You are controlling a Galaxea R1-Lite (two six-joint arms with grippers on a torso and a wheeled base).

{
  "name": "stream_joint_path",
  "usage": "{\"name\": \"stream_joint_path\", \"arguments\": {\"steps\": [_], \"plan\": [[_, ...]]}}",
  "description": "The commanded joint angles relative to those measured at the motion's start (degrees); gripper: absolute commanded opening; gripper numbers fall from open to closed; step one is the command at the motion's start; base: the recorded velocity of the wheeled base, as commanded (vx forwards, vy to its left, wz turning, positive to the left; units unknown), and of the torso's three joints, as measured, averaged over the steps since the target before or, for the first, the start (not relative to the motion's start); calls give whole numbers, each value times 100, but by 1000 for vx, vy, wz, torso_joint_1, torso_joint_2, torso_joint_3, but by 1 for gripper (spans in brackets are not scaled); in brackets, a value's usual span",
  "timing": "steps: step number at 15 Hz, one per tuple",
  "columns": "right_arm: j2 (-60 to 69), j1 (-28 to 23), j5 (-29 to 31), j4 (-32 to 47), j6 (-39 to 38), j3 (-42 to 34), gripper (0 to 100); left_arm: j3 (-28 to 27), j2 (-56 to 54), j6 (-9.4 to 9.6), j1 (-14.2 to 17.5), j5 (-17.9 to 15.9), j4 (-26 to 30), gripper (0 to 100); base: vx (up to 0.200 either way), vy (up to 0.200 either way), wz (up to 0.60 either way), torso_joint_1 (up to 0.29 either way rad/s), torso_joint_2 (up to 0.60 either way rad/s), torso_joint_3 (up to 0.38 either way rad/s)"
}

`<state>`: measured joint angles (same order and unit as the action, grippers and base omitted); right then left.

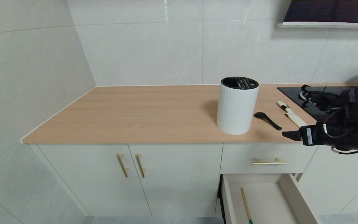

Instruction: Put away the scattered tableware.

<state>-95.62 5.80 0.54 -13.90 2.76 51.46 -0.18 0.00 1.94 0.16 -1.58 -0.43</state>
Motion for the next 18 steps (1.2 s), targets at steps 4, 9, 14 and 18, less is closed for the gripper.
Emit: {"name": "stream_joint_path", "arguments": {"steps": [4,9,14,18], "plan": [[-1705,-695,-1293,1,797,1666,100,1,0,0,2,0,-1,100,0,0,0,0,0,0],[-2663,-695,-1302,-8,893,2738,100,1,0,0,2,0,-1,100,0,0,0,0,0,0],[-3191,-695,-1337,-34,902,3239,100,1,0,0,2,0,-1,100,0,0,0,0,0,0],[-3674,-747,-1346,-25,885,3714,100,1,0,0,2,0,-1,100,0,0,0,0,0,0]]}}
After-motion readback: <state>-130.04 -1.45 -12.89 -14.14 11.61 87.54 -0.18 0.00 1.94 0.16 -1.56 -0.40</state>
